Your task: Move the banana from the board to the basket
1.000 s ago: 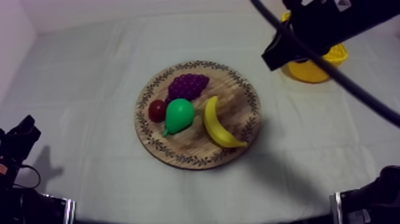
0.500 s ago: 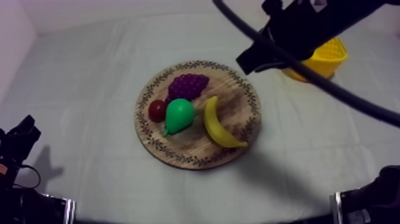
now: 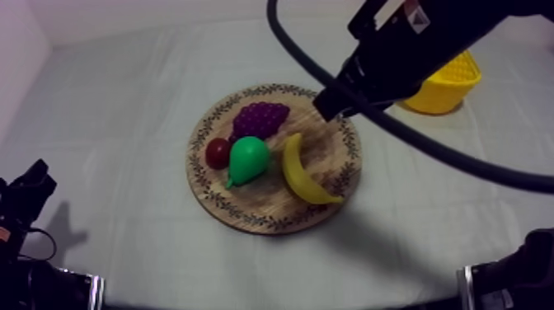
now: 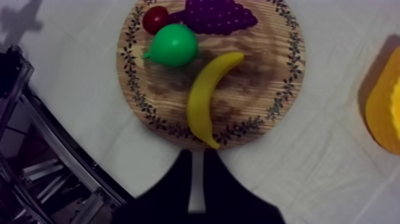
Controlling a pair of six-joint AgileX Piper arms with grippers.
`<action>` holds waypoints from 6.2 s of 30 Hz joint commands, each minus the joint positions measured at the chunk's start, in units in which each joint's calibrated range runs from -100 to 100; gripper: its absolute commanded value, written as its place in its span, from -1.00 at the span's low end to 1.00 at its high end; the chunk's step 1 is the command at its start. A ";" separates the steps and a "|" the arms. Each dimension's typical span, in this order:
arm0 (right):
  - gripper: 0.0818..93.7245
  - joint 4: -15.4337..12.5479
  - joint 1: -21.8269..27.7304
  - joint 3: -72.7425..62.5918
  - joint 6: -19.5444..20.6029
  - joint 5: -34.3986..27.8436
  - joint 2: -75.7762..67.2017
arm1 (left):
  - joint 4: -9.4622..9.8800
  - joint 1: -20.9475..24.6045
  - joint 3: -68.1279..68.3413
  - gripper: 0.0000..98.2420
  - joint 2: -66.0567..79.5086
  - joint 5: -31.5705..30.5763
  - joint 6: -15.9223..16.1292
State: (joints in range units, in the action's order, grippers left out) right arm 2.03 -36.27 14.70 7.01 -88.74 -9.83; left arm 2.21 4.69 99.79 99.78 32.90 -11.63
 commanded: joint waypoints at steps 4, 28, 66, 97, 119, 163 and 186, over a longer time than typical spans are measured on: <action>-0.32 -0.62 0.07 -0.02 -0.18 -0.07 0.22 | -0.03 -0.02 -0.01 -1.00 0.05 0.00 0.00; 0.34 -5.20 1.32 0.99 -1.59 -0.72 3.79 | -0.03 -0.02 -0.01 -1.00 0.05 0.00 -0.02; 0.38 -7.84 3.11 -0.02 -4.20 19.93 31.17 | -0.03 -0.02 -0.01 -1.00 0.05 0.00 -0.02; -0.02 -8.79 4.00 -4.82 -5.27 24.22 42.89 | -0.03 -0.02 -0.01 -1.00 0.05 0.00 -0.01; -0.72 -7.71 4.61 -6.78 -5.32 21.86 43.59 | -0.03 -0.02 -0.01 -1.00 0.05 0.00 -0.01; -0.68 6.15 15.88 -9.67 -2.07 10.18 14.09 | -0.03 -0.02 -0.01 -1.00 0.05 0.00 -0.02; -0.69 8.29 29.00 -28.20 -3.88 9.08 27.68 | -0.03 -0.02 -0.01 -1.00 0.05 0.00 0.01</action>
State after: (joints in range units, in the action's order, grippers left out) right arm 10.37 -7.95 -13.13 3.15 -79.60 17.12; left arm 2.21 4.69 99.79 99.78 32.90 -11.63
